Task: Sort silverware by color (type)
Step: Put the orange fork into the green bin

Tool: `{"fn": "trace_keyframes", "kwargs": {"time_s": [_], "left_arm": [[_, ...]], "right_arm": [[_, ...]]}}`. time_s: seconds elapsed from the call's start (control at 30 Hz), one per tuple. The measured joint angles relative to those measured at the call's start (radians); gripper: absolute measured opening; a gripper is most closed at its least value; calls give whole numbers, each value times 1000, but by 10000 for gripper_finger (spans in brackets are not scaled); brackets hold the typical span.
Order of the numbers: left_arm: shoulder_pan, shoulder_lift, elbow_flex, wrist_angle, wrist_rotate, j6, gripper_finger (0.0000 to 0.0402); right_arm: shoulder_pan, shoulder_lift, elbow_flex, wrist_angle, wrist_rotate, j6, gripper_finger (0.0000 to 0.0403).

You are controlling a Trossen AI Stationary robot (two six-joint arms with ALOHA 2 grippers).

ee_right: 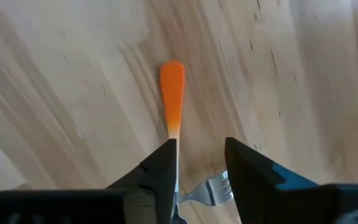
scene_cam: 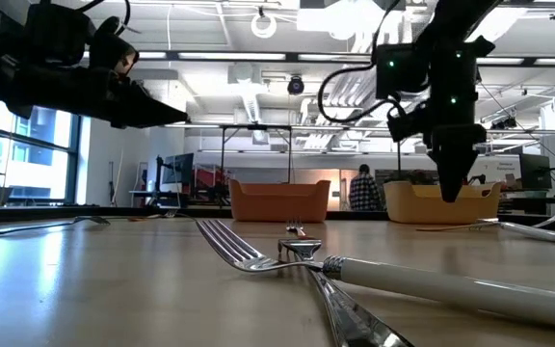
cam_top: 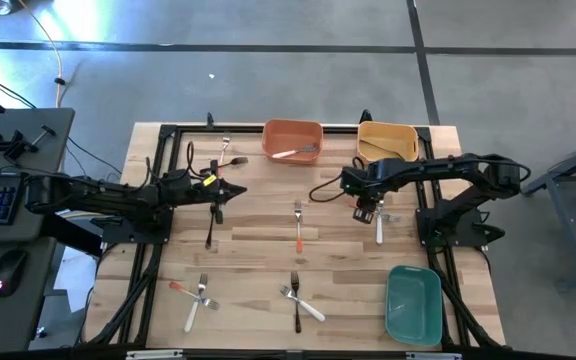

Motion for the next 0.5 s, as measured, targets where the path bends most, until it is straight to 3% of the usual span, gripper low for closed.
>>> {"fn": "trace_keyframes", "kwargs": {"time_s": [0.17,0.5], "left_arm": [[0,0,0,-3,1,-3,0],[0,0,0,-5,2,0,0]], "right_arm": [[-12,0,-48,14,-60,2,130],[-15,1,-127,92,-84,-5,128]]}}
